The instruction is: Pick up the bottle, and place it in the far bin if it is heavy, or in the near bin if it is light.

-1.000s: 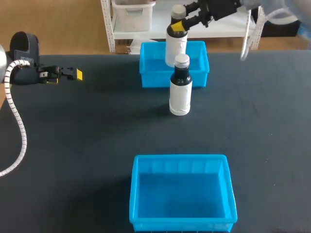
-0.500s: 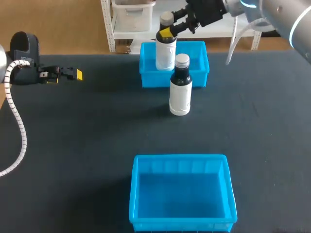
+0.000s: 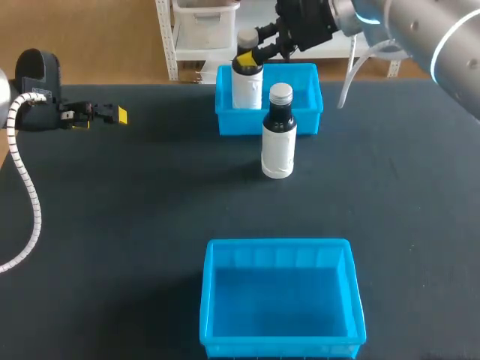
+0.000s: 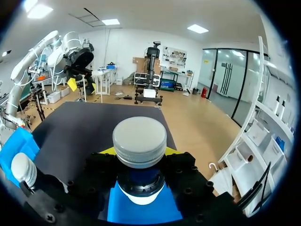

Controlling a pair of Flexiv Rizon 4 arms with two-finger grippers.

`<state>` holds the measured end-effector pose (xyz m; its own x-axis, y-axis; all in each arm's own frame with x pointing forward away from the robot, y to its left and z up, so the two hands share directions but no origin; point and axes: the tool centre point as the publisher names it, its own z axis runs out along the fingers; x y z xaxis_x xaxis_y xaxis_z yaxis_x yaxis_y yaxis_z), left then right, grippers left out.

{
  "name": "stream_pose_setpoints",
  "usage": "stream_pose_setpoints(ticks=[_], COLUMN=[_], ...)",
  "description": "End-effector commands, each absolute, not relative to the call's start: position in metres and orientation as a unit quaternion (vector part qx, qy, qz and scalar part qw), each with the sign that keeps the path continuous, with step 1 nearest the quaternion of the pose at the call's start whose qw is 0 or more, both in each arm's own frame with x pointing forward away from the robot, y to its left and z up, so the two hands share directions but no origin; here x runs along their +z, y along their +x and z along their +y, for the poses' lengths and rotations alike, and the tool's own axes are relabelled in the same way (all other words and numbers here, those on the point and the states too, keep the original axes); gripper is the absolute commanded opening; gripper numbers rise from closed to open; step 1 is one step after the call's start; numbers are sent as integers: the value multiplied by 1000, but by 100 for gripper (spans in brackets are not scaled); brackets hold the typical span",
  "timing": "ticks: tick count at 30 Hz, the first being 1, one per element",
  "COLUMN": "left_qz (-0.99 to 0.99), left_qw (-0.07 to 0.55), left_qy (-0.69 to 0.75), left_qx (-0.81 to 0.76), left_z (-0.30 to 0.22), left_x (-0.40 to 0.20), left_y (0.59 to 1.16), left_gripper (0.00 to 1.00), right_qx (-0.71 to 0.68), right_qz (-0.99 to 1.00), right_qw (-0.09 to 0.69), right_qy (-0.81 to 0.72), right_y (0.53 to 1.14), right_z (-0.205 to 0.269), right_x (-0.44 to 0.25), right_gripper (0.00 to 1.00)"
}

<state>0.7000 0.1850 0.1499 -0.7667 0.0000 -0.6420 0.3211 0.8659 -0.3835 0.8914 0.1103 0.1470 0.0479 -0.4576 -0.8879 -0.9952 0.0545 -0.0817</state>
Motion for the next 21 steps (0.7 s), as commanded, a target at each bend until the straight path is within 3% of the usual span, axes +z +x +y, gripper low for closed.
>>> stream_pose_setpoints(ticks=[1, 21], left_qz=[908, 908], left_qw=[330, 330], left_qy=[88, 88], left_qx=[-243, -243], left_z=[185, 185], left_x=[150, 150], left_y=[700, 700], left_gripper=[100, 100], right_qx=[393, 403], right_qz=[568, 572], right_qw=[337, 325], right_qy=[-640, -637], right_y=[905, 910], right_z=[114, 117], right_x=[146, 133], right_gripper=[0, 0])
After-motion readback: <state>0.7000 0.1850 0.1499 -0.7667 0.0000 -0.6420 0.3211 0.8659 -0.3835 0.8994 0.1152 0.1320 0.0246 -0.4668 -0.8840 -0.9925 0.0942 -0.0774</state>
